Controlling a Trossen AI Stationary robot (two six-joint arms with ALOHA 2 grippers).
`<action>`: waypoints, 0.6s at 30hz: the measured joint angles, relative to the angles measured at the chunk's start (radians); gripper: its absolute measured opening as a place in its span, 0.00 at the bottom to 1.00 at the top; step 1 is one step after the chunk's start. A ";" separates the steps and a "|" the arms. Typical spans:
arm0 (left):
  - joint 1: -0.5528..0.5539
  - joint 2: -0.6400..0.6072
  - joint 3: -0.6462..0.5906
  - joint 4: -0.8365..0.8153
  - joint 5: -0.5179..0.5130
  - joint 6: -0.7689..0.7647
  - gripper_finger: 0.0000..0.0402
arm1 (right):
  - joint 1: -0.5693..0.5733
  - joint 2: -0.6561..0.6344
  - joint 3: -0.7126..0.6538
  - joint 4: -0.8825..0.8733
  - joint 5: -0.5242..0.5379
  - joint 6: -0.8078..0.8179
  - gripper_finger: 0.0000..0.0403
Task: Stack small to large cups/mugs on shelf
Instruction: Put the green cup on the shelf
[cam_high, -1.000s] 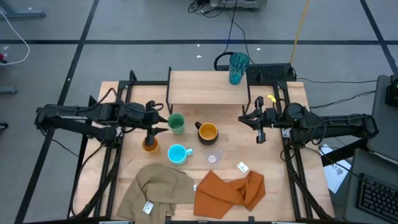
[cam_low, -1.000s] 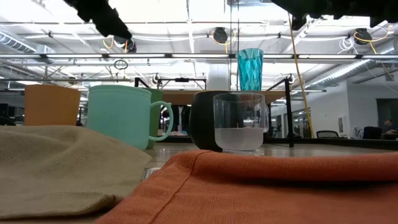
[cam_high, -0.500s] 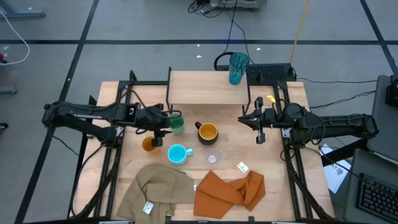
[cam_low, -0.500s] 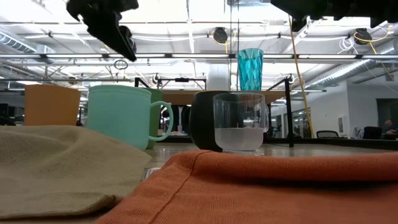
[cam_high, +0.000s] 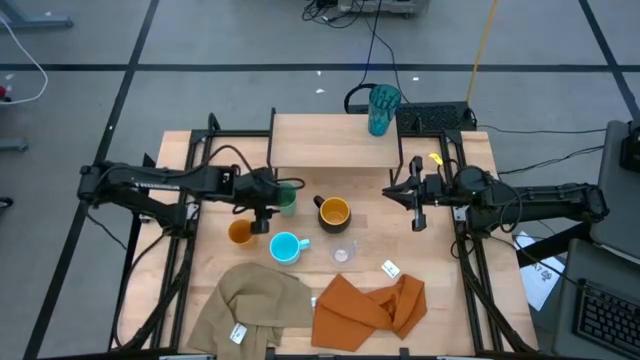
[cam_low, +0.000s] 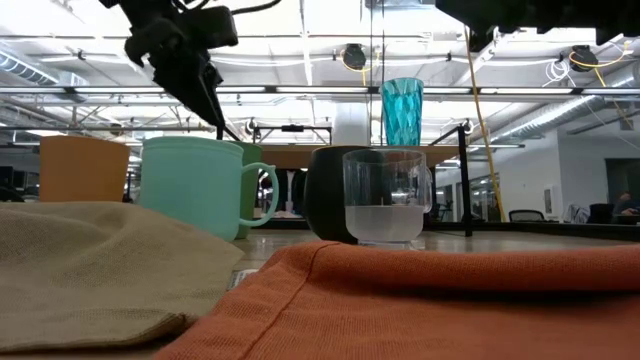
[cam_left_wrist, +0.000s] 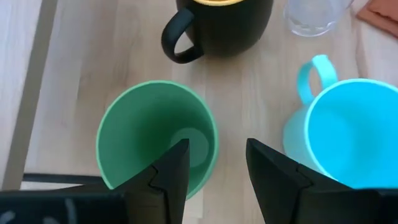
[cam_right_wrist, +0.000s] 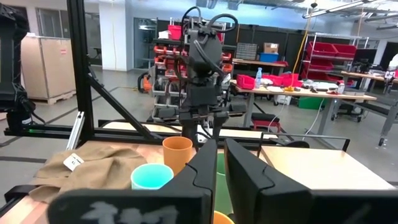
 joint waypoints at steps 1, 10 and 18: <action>0.004 0.002 0.000 -0.004 0.000 0.001 0.40 | 0.000 0.000 0.000 -0.005 0.000 0.000 0.05; 0.022 0.000 0.000 -0.006 0.000 0.007 0.40 | 0.000 0.000 0.000 -0.020 0.000 0.000 0.05; 0.021 0.078 0.000 -0.030 0.004 0.026 0.40 | 0.000 0.000 0.000 -0.020 0.000 0.000 0.05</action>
